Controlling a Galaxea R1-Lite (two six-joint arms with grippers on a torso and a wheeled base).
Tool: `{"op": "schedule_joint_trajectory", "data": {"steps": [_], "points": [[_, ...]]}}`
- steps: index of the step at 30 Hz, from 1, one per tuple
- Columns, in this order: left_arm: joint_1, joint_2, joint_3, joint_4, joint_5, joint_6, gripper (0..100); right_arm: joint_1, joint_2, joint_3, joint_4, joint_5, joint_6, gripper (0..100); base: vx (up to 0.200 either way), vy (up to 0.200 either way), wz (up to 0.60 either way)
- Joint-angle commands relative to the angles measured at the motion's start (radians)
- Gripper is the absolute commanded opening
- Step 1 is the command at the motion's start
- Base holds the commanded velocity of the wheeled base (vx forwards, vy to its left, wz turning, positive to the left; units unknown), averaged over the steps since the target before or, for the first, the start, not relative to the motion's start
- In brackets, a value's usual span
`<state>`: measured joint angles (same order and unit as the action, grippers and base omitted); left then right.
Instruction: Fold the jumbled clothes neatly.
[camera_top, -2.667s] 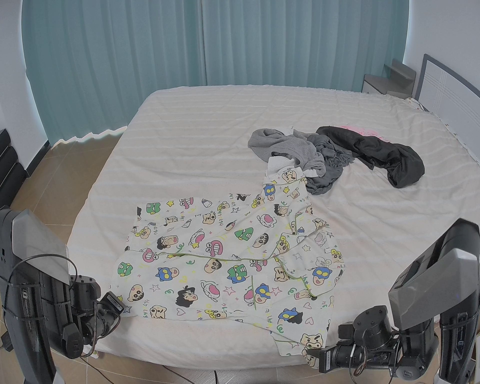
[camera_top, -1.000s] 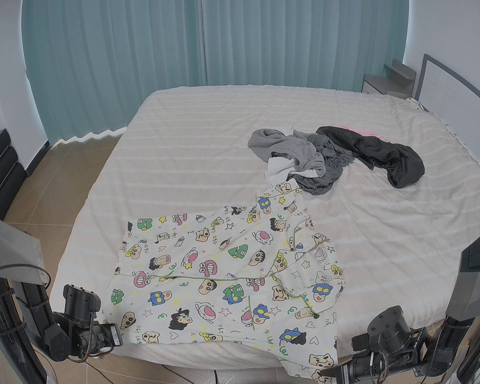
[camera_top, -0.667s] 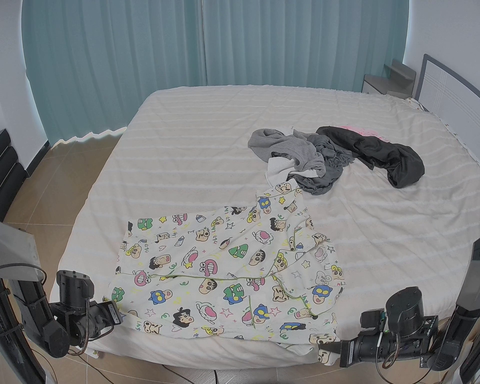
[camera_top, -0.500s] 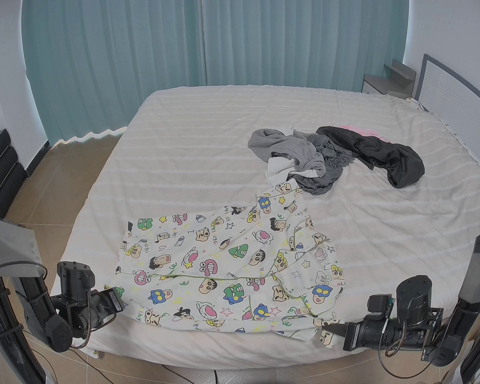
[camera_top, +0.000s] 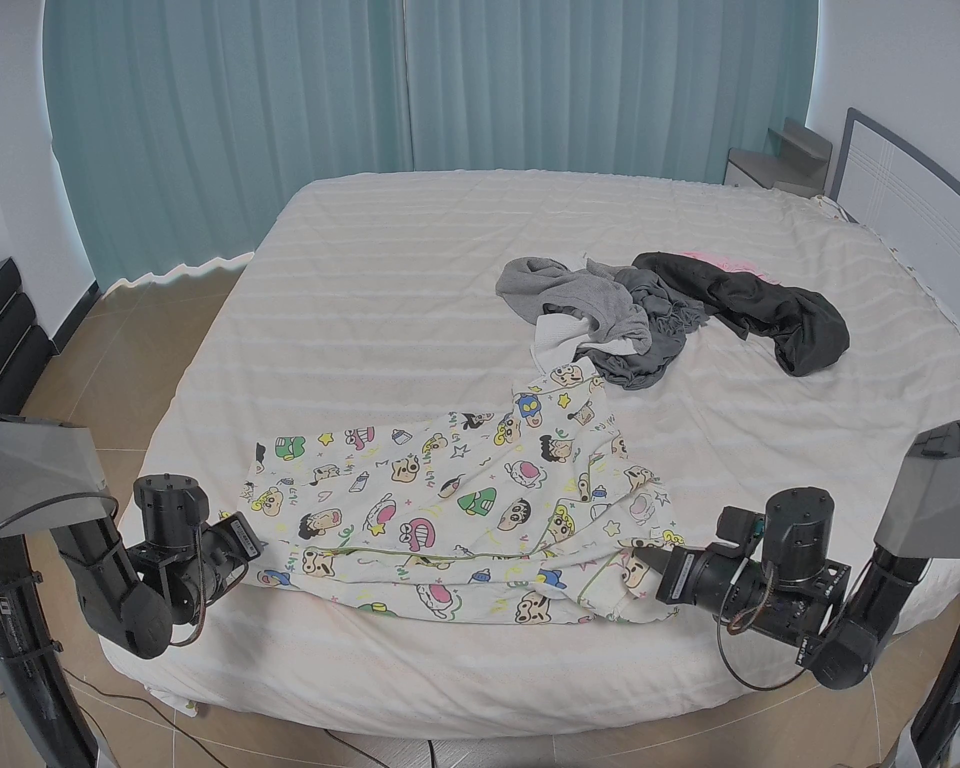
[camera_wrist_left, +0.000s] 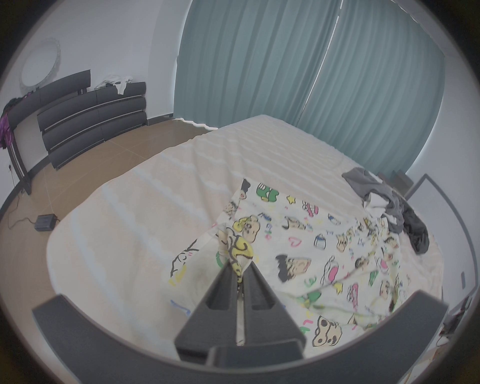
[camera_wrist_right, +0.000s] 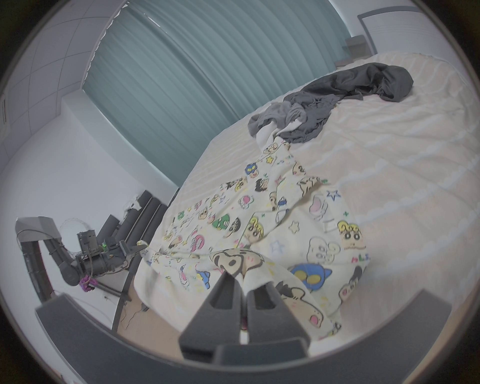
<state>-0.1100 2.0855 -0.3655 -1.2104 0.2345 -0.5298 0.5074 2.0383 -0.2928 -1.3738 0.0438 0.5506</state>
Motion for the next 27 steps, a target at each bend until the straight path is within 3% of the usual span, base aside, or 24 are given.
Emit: {"op": "schedule_joint_trajectory", "data": {"steps": [1,17,18,20,21,27], "points": [[0.003,0.085,-0.121,0.005,0.003,-0.047,0,-0.023,0.112,-0.095,-0.004,-0.051,0.006,0,0.000,0.000,0.00],[0.003,0.172,-0.262,0.008,0.003,-0.154,0,-0.072,0.223,-0.100,-0.191,-0.051,0.005,0,0.000,0.000,0.00],[0.003,0.172,-0.263,0.008,0.003,-0.157,100,-0.072,0.224,-0.100,-0.191,-0.050,0.005,0,0.000,0.000,0.00],[0.004,0.168,-0.277,0.008,0.003,-0.180,100,-0.076,0.226,-0.106,-0.192,-0.048,0.003,0,0.000,0.000,0.00],[0.004,0.168,-0.279,0.003,0.003,-0.180,100,-0.079,0.227,-0.109,-0.192,-0.047,0.005,100,0.000,0.000,0.00],[0.024,0.148,-0.282,-0.001,0.008,-0.180,100,-0.087,0.226,-0.109,-0.192,-0.048,0.006,100,0.000,0.000,0.00]]}}
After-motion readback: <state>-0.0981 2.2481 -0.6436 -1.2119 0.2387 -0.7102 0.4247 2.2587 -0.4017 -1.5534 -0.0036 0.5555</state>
